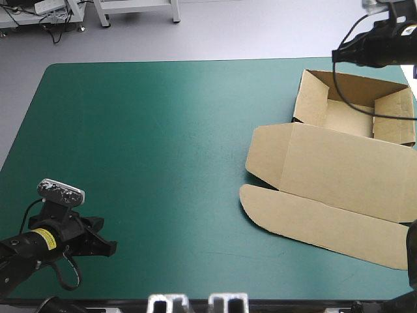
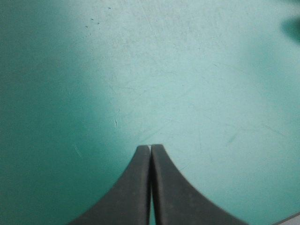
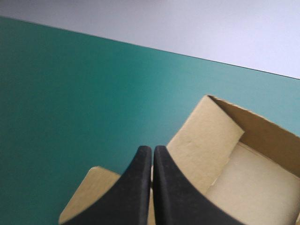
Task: Fold the box
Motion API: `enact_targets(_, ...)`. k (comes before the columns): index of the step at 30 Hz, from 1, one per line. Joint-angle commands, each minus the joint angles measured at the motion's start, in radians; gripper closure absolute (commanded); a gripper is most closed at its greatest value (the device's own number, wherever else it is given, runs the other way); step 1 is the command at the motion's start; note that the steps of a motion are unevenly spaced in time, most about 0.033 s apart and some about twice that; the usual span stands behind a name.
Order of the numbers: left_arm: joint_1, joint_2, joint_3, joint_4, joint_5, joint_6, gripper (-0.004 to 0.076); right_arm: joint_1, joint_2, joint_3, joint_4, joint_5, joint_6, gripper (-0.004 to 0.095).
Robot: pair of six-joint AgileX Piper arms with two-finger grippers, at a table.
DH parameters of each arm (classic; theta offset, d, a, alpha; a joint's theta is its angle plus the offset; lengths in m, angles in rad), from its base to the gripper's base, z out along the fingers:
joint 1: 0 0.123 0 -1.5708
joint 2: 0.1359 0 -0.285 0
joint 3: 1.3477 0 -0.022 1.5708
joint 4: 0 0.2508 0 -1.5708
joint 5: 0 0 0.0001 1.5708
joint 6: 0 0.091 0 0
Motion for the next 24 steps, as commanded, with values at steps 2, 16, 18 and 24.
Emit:
enact_targets(2, -0.003, 0.016, -0.025, -0.003, -0.066, -0.004, 0.0734, 0.136, -0.177, 0.136, -0.077, 0.004, -0.02, 0.0915)
enact_targets(16, -0.003, 0.102, 0.007, -0.004, -0.124, 0.026, 0.0734, 0.299, -0.627, 0.855, -0.184, -0.145, -0.025, 0.0915)
enact_targets(18, -0.003, 0.102, 0.021, -0.009, -0.145, 0.026, 0.0734, 0.299, -0.689, 0.963, -0.202, -0.205, -0.025, 0.0915)
enact_targets(24, -0.003, 0.102, 0.079, -0.026, -0.169, 0.029, 0.0734, 0.299, -0.842, 1.252, -0.205, -0.339, -0.025, 0.0915)
